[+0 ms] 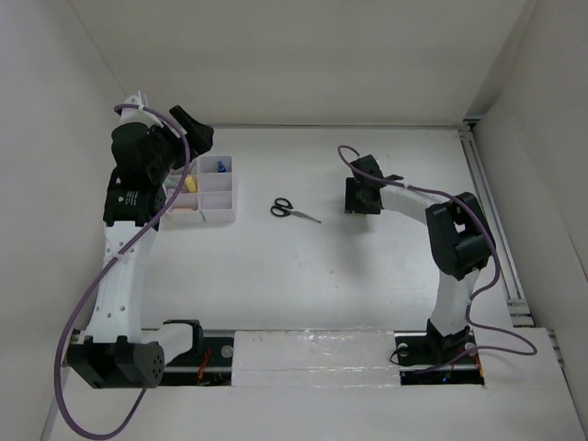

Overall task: Sort the stationery into containers
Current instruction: Pick up the stationery from the center of the board.

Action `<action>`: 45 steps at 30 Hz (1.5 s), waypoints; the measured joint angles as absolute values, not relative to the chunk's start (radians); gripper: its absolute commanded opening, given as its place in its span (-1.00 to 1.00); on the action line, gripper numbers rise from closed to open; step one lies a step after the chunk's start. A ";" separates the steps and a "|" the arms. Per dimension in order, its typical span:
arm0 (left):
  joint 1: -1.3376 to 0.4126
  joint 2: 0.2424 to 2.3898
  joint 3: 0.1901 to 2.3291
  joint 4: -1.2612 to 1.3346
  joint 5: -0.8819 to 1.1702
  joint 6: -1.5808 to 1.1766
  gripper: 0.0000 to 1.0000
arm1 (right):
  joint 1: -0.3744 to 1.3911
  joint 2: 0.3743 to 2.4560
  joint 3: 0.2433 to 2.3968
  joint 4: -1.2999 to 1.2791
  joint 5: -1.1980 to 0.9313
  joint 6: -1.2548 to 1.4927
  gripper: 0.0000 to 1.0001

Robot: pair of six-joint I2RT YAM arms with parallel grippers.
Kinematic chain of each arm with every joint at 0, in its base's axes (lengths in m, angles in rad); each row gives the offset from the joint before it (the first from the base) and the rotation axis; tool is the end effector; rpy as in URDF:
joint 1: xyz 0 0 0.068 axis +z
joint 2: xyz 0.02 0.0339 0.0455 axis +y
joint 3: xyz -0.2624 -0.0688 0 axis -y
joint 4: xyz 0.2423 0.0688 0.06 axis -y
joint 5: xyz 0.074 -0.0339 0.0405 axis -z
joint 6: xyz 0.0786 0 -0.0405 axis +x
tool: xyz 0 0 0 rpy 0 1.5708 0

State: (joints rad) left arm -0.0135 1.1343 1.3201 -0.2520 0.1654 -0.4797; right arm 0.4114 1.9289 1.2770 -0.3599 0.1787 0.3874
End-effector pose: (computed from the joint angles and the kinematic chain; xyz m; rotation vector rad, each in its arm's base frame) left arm 0.2871 -0.0168 0.4450 -0.2575 1.6408 -0.5114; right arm 0.3917 0.1556 0.1316 0.0351 2.5591 0.0744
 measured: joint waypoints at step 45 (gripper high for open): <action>-0.014 1.344 1.112 -0.034 1.043 -0.557 0.56 | 0.828 1.692 1.408 0.023 -0.158 0.366 -1.00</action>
